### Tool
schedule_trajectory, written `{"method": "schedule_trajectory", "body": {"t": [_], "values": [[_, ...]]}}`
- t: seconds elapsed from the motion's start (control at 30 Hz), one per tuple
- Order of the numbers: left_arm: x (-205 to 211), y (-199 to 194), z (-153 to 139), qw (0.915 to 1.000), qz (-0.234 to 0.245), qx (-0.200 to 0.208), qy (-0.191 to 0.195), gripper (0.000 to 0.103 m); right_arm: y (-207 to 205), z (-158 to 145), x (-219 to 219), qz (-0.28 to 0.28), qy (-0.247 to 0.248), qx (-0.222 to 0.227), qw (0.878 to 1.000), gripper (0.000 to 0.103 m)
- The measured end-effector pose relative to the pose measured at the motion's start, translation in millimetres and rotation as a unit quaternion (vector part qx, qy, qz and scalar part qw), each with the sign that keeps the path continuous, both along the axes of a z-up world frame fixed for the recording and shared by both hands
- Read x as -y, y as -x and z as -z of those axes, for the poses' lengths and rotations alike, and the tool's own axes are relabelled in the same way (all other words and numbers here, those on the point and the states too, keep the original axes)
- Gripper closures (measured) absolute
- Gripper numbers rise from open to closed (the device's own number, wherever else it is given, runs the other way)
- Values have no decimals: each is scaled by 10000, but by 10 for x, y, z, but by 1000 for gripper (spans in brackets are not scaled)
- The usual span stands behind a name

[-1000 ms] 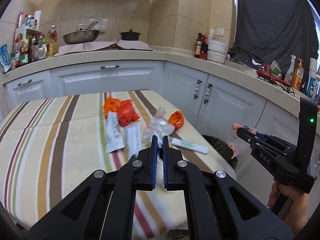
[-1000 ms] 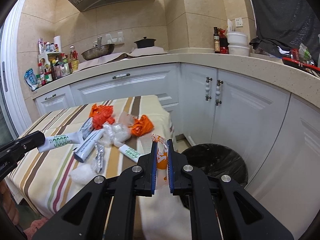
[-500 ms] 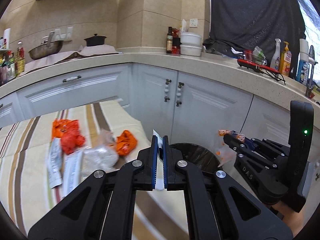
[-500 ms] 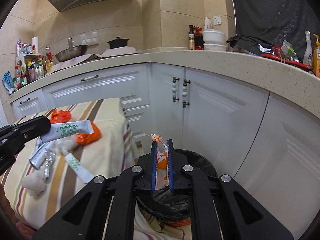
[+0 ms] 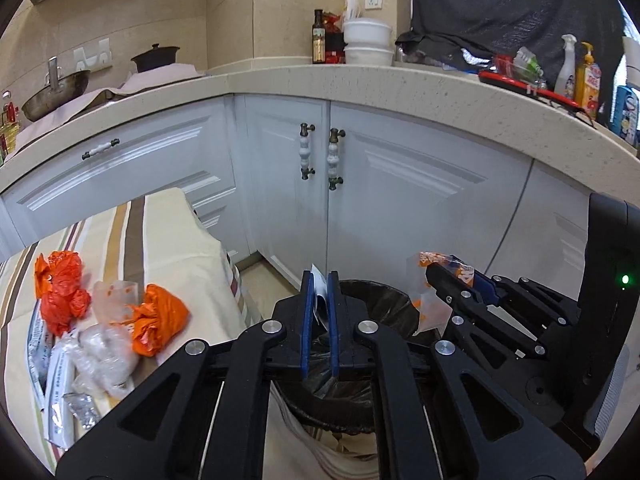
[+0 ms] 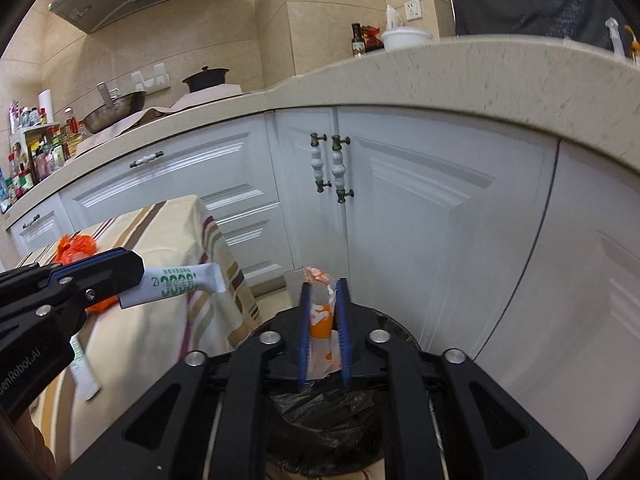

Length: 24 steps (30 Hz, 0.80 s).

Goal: Collect trash
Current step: 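Open the right gripper to drop the bag into the bin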

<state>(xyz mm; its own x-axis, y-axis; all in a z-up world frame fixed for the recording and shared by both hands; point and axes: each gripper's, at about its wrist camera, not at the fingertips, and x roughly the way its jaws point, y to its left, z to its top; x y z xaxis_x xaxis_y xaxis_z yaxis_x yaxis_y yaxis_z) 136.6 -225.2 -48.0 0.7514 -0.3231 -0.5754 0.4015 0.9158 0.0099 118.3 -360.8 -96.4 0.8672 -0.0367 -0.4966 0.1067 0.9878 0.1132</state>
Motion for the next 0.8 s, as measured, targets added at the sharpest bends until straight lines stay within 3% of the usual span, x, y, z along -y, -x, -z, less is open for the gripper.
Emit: {"method": "schedule_trajectory", "body": {"t": [0.03,0.1,0.13,0.17,0.53,0.8], "values": [[35,-32,19,10000,-9,-32,-18,91,-20,24,32,32,-20,-3,10000,77],[83,-87,50,9999,-61,-66,-68,76,-67,69,95,90,-82,-4,9999,66],[102,-107,64,9999,-98,-57,-78,61,-83,79,110,109,-104,-10,9999,65],[103,-122,78,9999,-117,-48,-75,57,-94,96,131,131,-133,-21,9998,65],[-123,-77,-65,9995,-304,56,61,49,-18,-3,135,267,-205,-8,9994,59],[-739,250,-312,9976,-584,297,203,43,306,-298,-234,51,-162,242,9996,54]]}}
